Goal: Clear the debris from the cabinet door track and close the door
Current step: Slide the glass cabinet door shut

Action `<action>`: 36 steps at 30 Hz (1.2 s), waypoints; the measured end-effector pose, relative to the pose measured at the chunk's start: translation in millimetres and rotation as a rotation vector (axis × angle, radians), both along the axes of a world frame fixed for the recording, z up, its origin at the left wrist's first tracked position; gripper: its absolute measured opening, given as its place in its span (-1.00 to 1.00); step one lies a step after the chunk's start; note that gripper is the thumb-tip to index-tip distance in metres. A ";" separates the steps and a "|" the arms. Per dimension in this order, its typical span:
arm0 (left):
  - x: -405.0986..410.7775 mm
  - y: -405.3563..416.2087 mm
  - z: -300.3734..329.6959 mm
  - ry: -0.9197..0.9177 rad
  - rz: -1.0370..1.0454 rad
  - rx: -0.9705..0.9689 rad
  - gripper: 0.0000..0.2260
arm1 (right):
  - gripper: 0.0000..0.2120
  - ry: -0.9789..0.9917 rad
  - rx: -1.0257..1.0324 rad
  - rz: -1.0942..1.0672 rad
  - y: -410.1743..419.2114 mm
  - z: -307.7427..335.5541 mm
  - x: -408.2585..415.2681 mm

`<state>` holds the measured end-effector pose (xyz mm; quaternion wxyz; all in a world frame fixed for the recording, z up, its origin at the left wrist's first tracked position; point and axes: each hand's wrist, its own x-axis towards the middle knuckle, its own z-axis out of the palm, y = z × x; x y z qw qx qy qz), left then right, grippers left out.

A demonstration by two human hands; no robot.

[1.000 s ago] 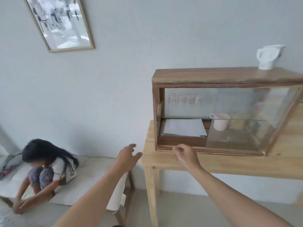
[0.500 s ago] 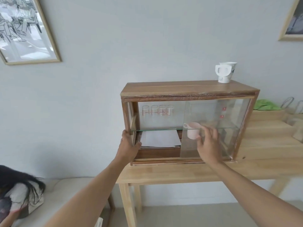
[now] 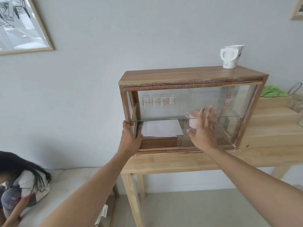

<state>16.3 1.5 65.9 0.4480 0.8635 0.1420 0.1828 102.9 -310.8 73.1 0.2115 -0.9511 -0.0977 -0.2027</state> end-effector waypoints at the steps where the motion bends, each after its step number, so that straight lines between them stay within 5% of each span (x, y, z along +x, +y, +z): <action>1: -0.1 -1.0 -0.6 -0.003 0.005 0.000 -0.33 | 0.14 0.000 0.001 0.024 6.0 -0.3 -2.5; 12: -1.0 -4.2 -3.6 0.001 0.018 0.010 -0.27 | -0.12 -0.077 -0.119 0.367 39.3 -6.2 -24.7; 17: 0.2 -3.0 -4.0 0.015 0.018 0.024 -0.27 | -0.25 -0.166 0.017 0.129 7.8 0.5 -20.1; 26: -1.3 0.6 -6.6 0.020 -0.003 0.062 -0.20 | -0.06 -0.016 0.045 -0.184 -16.1 4.8 -8.0; 36: -1.3 7.8 -12.2 0.045 -0.034 0.092 -0.16 | 0.07 0.010 0.015 -0.140 -25.8 -1.4 -3.7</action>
